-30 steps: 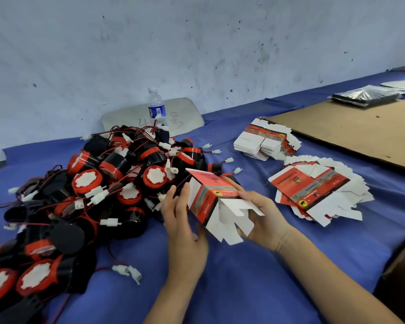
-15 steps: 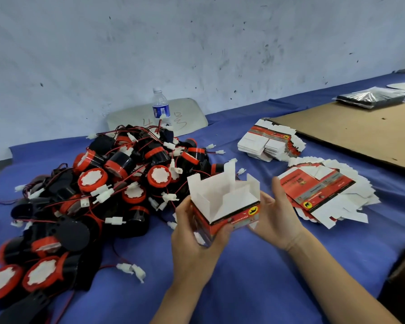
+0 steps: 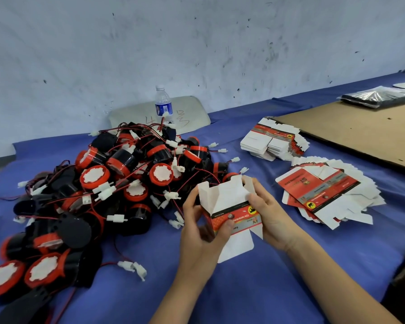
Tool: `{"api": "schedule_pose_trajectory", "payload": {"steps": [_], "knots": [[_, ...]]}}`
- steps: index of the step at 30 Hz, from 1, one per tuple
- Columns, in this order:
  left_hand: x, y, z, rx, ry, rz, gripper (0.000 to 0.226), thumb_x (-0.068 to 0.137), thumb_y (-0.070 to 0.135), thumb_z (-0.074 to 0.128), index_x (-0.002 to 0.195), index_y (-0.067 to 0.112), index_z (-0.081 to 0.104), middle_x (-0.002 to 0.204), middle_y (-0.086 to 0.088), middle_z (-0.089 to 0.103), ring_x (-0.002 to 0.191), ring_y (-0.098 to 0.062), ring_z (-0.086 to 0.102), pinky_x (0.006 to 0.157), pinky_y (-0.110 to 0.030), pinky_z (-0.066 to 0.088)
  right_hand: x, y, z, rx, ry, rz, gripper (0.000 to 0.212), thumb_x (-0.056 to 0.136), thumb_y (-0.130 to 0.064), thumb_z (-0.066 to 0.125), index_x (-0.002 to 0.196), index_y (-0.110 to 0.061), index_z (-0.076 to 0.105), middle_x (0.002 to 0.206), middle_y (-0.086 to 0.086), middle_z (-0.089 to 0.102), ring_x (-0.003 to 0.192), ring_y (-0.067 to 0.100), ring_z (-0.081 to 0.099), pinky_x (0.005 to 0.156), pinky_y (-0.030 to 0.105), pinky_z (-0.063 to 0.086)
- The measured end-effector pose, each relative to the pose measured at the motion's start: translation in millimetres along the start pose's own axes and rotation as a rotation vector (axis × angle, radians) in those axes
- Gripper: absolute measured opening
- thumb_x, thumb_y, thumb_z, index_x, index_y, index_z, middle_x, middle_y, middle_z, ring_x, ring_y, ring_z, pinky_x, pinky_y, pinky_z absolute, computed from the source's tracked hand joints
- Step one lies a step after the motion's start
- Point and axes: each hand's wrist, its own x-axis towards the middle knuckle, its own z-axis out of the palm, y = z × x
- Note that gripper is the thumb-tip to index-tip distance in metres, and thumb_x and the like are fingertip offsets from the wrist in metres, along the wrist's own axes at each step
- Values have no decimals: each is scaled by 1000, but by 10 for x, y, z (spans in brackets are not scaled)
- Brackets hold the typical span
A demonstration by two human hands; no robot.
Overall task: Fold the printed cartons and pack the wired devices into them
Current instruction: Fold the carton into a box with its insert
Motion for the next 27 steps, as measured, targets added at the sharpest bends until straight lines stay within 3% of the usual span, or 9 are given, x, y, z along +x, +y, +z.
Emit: {"api": "schedule_pose_trajectory", "payload": {"steps": [3, 5, 8, 11, 13, 16, 20, 24, 27], "knots": [[13, -24, -17, 10, 16, 2, 65, 70, 44, 78, 125, 48, 44, 120, 13, 62, 111, -15, 63, 83, -46, 58, 14, 23, -20, -5, 24, -15, 49, 60, -52, 86, 99, -26, 68, 99, 7, 71, 88, 22, 70, 70, 32, 57], [12, -38, -20, 21, 1, 4, 59, 69, 43, 79, 119, 46, 48, 118, 14, 62, 107, -16, 65, 82, -46, 58, 18, 40, -30, -18, 41, -11, 53, 58, -55, 86, 94, -22, 67, 96, 9, 71, 84, 22, 70, 68, 32, 57], [11, -44, -25, 57, -21, 17, 51, 68, 41, 79, 111, 43, 52, 115, 14, 64, 101, -16, 68, 79, -47, 59, 20, 27, -10, -61, 84, -16, 72, 55, -64, 82, 100, -12, 62, 99, 13, 71, 86, 25, 69, 70, 34, 57], [21, -35, -30, 114, -25, 48, 44, 69, 42, 78, 106, 42, 53, 118, 16, 62, 105, -13, 65, 79, -45, 59, 11, 1, 39, -164, 125, -47, 104, 55, -77, 72, 107, 10, 53, 103, 26, 65, 90, 32, 63, 77, 42, 52], [27, -32, -40, 158, -6, 74, 35, 70, 43, 75, 98, 41, 53, 119, 16, 60, 107, -15, 63, 77, -47, 58, -7, -5, 73, -223, 134, -55, 112, 56, -86, 62, 103, 16, 49, 92, 26, 60, 85, 30, 59, 77, 41, 49], [25, -35, -49, 209, 0, 82, 27, 72, 43, 70, 92, 42, 52, 114, 17, 61, 110, -16, 61, 77, -47, 58, -7, 17, 57, -209, 118, 18, 82, 70, -76, 56, 94, 3, 59, 85, 11, 65, 77, 22, 64, 69, 32, 53], [15, -10, -55, 283, -13, 121, 27, 73, 47, 67, 96, 44, 52, 108, 19, 63, 112, -11, 59, 80, -32, 57, -1, 2, -15, -87, 34, 130, 38, 82, -41, 60, 104, -11, 69, 107, 15, 68, 92, 26, 66, 75, 34, 56], [-8, 3, -41, 335, -30, 175, 27, 76, 49, 66, 100, 49, 52, 113, 17, 63, 109, -4, 59, 75, -18, 53, -3, -52, -36, 64, -36, 154, 33, 80, -27, 62, 111, -21, 73, 121, 6, 67, 106, 22, 65, 83, 33, 55], [-14, -18, -44, 346, -26, 191, 28, 77, 50, 65, 101, 44, 52, 117, 12, 63, 111, -7, 58, 76, -17, 52, 3, -63, -29, 67, -80, 136, 38, 65, -38, 82, 97, -19, 74, 116, 7, 68, 100, 22, 66, 81, 35, 55]]}}
